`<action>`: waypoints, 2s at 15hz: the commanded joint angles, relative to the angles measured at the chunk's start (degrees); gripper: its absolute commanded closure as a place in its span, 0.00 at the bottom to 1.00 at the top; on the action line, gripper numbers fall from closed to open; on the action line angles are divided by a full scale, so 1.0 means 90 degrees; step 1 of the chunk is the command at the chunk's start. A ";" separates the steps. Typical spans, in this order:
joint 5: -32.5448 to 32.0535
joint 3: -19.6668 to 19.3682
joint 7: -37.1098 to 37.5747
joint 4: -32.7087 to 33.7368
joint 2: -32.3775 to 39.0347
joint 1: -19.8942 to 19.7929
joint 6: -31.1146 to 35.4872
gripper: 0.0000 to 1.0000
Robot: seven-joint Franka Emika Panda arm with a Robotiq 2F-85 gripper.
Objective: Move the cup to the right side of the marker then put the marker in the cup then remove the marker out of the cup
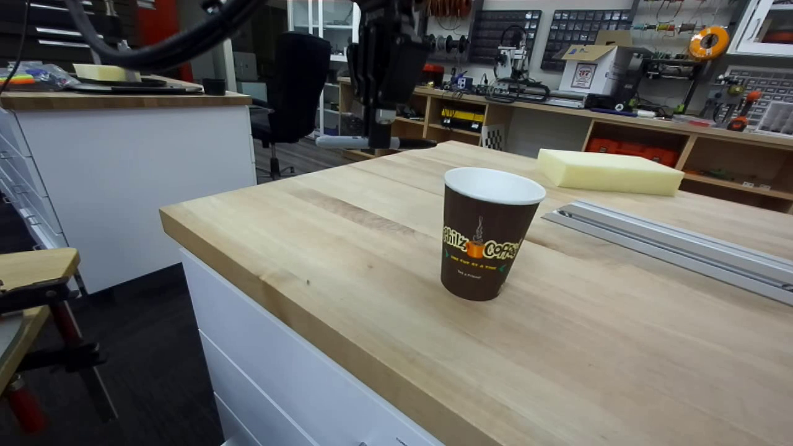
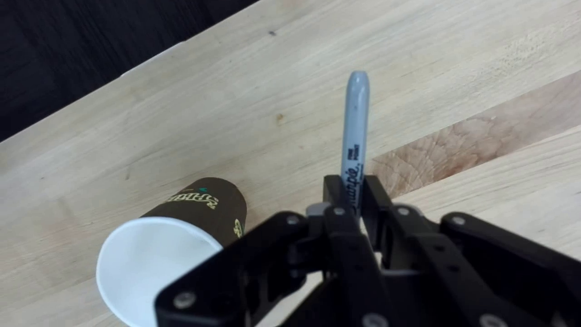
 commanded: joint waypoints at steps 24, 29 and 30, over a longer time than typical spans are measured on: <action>-0.0649 -0.0273 0.1000 0.1126 0.0316 -0.0301 -0.1767 0.97; -0.0500 -0.0388 0.0768 0.1612 0.0831 -0.0369 -0.2020 0.97; -0.0495 -0.0403 0.0747 0.1724 0.0945 -0.0372 -0.2069 0.97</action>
